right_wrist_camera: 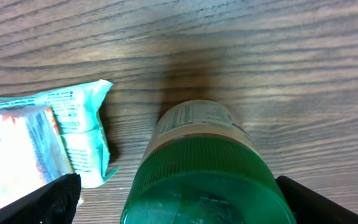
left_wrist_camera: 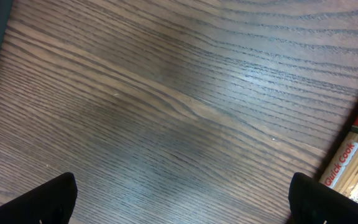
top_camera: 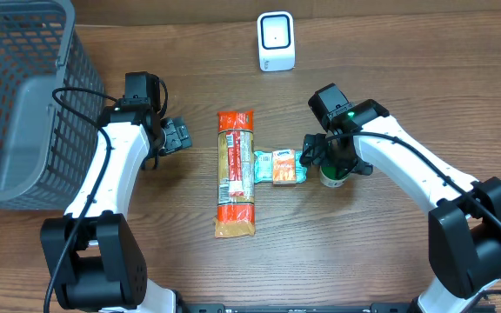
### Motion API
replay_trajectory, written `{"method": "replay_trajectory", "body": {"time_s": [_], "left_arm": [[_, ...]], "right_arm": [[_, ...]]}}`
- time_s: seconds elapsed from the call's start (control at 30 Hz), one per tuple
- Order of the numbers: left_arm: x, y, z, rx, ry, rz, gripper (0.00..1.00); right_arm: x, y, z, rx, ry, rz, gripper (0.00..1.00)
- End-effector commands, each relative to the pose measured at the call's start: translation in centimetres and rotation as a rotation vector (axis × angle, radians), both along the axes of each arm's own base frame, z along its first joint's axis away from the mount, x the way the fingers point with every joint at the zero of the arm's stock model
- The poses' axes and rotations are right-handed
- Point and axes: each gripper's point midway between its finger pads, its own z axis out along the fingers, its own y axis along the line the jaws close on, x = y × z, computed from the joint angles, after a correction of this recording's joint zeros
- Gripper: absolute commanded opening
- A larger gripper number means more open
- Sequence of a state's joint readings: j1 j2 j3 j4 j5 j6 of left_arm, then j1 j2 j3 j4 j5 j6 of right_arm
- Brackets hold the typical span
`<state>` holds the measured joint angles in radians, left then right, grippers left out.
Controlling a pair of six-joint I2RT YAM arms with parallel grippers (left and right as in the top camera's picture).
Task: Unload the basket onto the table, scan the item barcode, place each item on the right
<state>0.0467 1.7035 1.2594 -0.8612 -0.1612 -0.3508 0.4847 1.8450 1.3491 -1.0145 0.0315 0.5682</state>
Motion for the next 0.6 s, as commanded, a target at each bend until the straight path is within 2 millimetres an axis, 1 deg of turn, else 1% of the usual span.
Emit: {"method": "replay_trajectory", "body": {"time_s": [0.0,0.17,0.33,0.5,0.57], "left_arm": [[0.4,0.0,1.0,0.004,-0.03,-0.015,1.0],[0.4,0.0,1.0,0.004,-0.03,-0.015,1.0],[0.4,0.0,1.0,0.004,-0.03,-0.015,1.0],[0.4,0.0,1.0,0.004,-0.03,-0.015,1.0],[0.4,0.0,1.0,0.004,-0.03,-0.015,1.0]], "right_arm": [[-0.5,0.0,-0.2,0.016,0.022,-0.054,1.0],[-0.8,-0.1,-0.2,0.008,0.035,-0.053,0.99],[-0.7,-0.5,-0.2,-0.011,0.028,-0.055,0.79],[-0.3,-1.2,-0.2,-0.055,0.002,-0.054,0.73],[-0.1,-1.2,-0.2,-0.056,-0.007,-0.016,0.71]]}}
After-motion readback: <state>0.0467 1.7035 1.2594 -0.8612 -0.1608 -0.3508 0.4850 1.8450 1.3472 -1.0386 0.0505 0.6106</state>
